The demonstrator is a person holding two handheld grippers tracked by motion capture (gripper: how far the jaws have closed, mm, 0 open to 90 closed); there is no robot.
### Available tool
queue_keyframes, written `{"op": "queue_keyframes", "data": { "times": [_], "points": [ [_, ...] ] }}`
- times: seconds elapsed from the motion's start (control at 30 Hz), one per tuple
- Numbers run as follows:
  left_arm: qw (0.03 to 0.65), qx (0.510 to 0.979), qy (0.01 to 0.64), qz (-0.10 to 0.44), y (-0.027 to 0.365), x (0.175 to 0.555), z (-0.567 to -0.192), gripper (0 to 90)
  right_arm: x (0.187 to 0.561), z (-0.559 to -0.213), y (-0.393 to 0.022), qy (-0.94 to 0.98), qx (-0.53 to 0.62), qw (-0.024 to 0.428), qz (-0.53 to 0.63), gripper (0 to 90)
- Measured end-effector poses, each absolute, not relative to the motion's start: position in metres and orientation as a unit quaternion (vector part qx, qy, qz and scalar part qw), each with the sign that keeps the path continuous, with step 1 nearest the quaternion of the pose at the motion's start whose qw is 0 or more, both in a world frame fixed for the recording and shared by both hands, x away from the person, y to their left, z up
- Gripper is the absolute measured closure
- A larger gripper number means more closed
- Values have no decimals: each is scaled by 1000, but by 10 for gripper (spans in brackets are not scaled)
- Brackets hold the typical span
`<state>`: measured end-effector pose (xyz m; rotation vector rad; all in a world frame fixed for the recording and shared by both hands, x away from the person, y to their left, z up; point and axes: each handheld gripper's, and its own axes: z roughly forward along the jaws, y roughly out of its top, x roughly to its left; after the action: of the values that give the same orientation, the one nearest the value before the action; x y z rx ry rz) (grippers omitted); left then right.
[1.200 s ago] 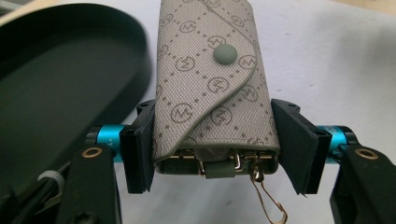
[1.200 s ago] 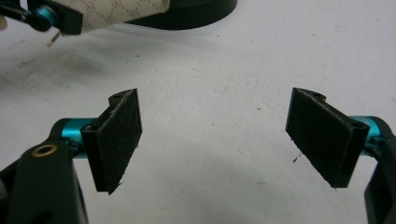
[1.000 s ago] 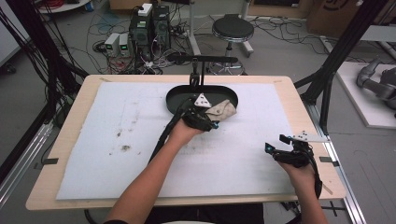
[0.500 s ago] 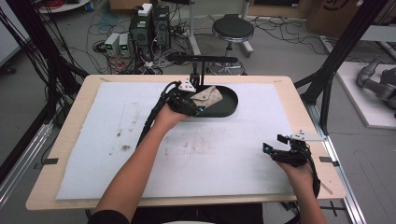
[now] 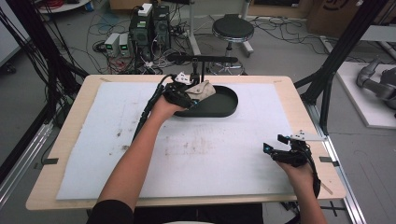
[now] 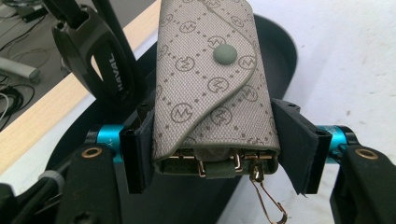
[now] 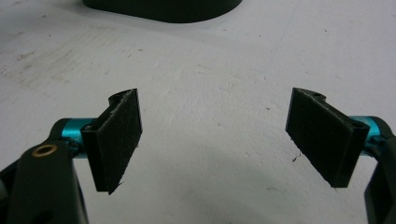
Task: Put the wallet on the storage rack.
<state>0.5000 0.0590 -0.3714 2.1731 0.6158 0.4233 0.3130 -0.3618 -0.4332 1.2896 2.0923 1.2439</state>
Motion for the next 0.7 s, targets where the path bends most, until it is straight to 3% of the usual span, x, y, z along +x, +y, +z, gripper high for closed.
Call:
{"op": "queue_keyframes", "data": {
  "times": [0.7],
  "points": [
    [344,887,268,155,44,541,-418,366,313,-433,-363,745,460,192,444,189]
  ]
}}
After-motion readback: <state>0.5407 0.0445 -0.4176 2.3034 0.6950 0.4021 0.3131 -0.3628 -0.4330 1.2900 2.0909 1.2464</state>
